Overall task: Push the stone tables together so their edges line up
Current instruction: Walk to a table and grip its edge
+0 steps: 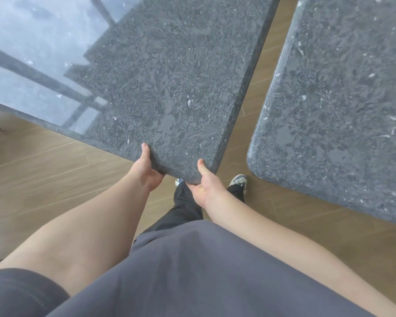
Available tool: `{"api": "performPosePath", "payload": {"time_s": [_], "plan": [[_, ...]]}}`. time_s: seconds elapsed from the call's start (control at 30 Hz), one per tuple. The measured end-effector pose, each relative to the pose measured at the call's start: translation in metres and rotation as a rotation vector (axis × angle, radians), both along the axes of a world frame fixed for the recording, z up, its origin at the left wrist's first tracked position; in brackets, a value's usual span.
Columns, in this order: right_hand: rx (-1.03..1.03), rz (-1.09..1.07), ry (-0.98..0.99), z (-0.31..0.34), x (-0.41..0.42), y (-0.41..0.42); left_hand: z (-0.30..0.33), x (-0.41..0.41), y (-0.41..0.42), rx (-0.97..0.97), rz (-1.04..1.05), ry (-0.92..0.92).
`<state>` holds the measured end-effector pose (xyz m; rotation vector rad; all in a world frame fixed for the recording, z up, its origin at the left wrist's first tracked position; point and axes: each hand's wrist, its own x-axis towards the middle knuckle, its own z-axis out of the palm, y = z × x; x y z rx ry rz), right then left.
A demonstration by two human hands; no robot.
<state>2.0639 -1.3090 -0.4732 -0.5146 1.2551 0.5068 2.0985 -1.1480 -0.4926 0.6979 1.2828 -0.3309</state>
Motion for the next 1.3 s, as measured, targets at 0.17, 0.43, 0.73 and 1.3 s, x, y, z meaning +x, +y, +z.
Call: {"api": "performPosePath", "payload": {"time_s": [0.17,0.43,0.73,1.3], "plan": [[-0.018,0.034,0.011,0.0,0.009,-0.037,0.003,0.004,-0.037,0.01,0.025,0.002],[-0.021,0.046,0.001,-0.007,0.021,-0.078,0.001,0.009,-0.077,0.026,0.017,0.06],[0.012,0.051,-0.004,-0.009,0.023,-0.084,0.011,0.014,-0.087,0.037,0.029,0.077],[0.024,0.129,0.007,-0.004,0.029,-0.091,0.042,0.009,-0.095,0.001,0.097,0.079]]}}
